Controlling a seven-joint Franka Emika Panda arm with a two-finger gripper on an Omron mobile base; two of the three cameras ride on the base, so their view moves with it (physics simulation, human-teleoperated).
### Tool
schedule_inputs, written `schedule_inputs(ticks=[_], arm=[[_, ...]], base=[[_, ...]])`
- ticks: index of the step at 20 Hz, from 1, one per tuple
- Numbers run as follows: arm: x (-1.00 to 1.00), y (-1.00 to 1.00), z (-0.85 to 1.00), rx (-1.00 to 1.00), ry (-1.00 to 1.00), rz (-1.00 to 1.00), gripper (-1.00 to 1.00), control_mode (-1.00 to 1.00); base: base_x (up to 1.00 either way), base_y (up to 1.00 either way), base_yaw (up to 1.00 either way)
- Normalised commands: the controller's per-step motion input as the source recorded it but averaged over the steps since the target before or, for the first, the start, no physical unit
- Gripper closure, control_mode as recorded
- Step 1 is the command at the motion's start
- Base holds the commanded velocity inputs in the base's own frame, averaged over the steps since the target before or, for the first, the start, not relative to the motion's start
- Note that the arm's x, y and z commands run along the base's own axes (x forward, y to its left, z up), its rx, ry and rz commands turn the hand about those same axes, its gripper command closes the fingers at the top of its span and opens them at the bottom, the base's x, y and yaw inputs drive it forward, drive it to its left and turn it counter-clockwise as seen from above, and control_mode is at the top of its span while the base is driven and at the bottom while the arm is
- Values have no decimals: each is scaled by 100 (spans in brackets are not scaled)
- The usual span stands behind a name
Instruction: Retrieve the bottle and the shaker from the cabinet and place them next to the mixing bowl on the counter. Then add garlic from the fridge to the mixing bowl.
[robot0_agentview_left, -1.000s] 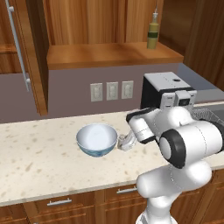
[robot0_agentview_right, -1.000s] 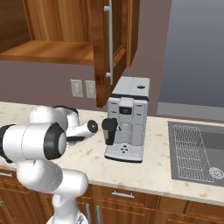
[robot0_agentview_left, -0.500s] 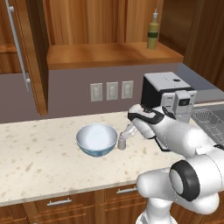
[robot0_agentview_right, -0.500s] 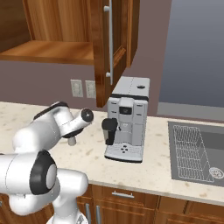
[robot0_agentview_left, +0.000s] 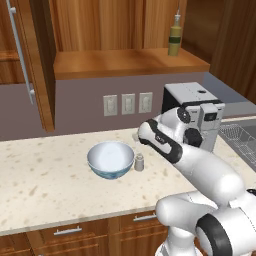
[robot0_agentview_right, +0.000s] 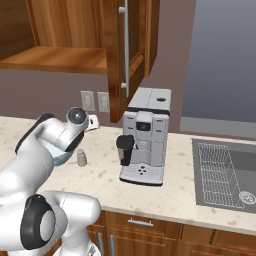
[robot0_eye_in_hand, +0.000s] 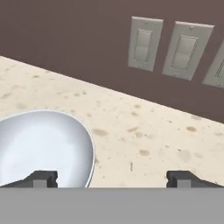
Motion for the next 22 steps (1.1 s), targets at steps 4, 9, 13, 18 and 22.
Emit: schedule_inputs(ticks=[4,9,13,18,22], arm=[[-10,6,88,-11,0,-26,-100,-100],[-12,1,100,-5,0,-24,-100,-100],[-29,-2,100,0,-1,-11,-100,-100],[-63,-15,100,0,-9,-7,-100,-100],[-51,-31,61,15,-26,-4,-100,-100]], base=[[0,0,0],[0,0,0],[0,0,0],[0,0,0],[0,0,0]])
